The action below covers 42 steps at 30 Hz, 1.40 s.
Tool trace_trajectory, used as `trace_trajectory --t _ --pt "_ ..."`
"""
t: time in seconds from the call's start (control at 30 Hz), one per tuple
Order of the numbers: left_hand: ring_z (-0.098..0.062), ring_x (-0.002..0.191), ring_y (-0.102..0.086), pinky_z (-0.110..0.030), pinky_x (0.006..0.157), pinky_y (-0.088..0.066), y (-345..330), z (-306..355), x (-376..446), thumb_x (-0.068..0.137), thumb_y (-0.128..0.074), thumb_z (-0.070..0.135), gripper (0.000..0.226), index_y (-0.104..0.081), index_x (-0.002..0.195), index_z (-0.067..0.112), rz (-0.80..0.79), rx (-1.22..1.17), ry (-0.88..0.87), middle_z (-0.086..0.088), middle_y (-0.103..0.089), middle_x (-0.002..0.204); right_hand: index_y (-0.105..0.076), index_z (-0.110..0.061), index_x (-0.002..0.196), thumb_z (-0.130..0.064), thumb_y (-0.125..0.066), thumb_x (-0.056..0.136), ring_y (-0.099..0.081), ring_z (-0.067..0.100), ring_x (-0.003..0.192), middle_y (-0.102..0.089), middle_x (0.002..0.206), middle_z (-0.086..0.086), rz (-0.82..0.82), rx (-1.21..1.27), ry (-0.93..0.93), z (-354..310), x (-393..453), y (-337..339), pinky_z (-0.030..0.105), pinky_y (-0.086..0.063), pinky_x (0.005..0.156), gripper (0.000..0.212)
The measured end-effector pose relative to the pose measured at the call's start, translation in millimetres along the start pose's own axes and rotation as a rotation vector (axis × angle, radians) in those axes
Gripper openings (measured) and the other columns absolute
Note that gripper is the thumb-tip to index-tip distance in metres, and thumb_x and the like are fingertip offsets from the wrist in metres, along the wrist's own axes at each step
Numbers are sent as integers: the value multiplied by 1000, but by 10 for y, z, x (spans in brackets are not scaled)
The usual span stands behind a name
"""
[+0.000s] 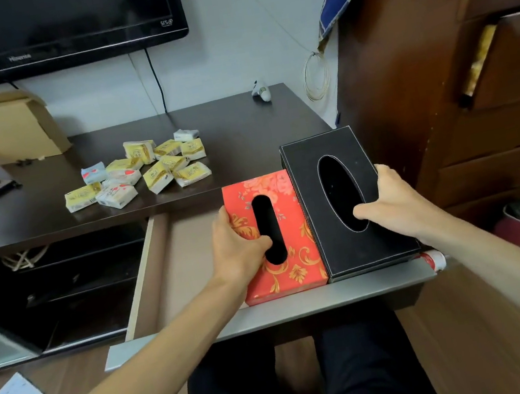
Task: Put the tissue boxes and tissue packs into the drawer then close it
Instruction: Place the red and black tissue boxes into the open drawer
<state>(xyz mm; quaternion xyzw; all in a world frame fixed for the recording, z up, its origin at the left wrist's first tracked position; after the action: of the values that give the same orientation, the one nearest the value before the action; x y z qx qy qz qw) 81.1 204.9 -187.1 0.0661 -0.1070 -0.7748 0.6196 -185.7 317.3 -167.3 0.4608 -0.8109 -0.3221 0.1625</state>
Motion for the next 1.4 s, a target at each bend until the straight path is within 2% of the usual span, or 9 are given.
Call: trace_trajectory --t 0.13,0.33,0.57,0.7,0.9,1.0,1.13,1.3,1.4 --pt "1 71 -68 -11 53 -48 -10 -58 -47 68 -74 -12 57 -57 111 22 -21 -5 43 4 -70 94 -21 -18 157 -28 -74 82 -57 38 126 -52 148 11 -13 -197 41 -81 -49 21 53 -49 103 92" --pt "-21 83 -71 -36 64 -58 -56 -288 35 71 -76 -9 51 -58 111 18 -54 -31 216 -5 -71 95 -32 -16 152 -36 -70 84 -59 34 120 -58 136 10 -73 -265 -14 -28 83 -140 54 -53 96 80" --pt "-27 81 -70 -38 64 -57 -45 -665 76 71 -74 -11 47 -57 106 15 -39 -37 334 -11 -71 95 -30 -13 156 -37 -71 85 -45 33 135 -50 148 12 -83 -348 -33 65 221 -405 51 -49 100 85" --pt "-30 86 -71 -47 74 -60 -38 -723 106 73 -74 -8 48 -54 104 23 -74 -16 328 -12 -71 98 -43 -6 139 -39 -66 85 -48 31 122 -53 130 10 -33 -523 29 141 195 -543 38 -44 80 67" --pt "-11 86 -67 -28 66 -52 -36 -774 216 79 -80 0 69 -43 134 16 -153 -33 321 5 -64 100 -56 -9 130 -39 -65 84 -45 29 121 -49 139 10 30 -1015 348 61 165 -739 36 -45 92 56" --pt "-3 100 -57 -25 82 -48 17 -699 429 80 -84 17 94 -24 153 17 -210 121 237 10 -54 121 -52 -12 143 -43 -66 89 -38 29 133 -43 149 7 -43 -884 397 31 359 -689 40 -46 101 64" --pt "-19 138 -37 -25 104 -33 -85 -399 824 76 -86 29 103 -22 156 16 -359 618 -72 -5 -32 156 -37 -17 155 -43 -71 88 -27 23 146 -36 160 3 -149 -760 445 -91 759 -615 39 -43 109 80" --pt "-21 125 -54 -32 100 -46 -440 -393 993 79 -80 33 88 -34 152 21 -579 799 -118 -2 -53 144 -26 -14 161 -34 -77 84 -26 24 153 -32 166 5 -355 -752 420 18 1037 -897 38 -29 122 94" --pt "-20 110 -63 -37 93 -50 -541 -375 1008 83 -71 33 50 -56 131 27 -594 881 -211 6 -67 119 -26 -13 161 -24 -75 82 -25 26 153 -31 166 6 -362 -678 405 107 1062 -934 38 -26 124 94"
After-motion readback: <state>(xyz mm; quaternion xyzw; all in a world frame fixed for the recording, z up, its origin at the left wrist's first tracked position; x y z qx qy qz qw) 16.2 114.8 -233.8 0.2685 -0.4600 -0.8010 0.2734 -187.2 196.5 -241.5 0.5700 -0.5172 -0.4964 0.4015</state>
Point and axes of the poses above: each hand's wrist, its own x-axis towards the middle knuckle, its own y-axis out of the back of the hand, z = x × y, the point moved 9 cm from there along x, towards the middle knuckle
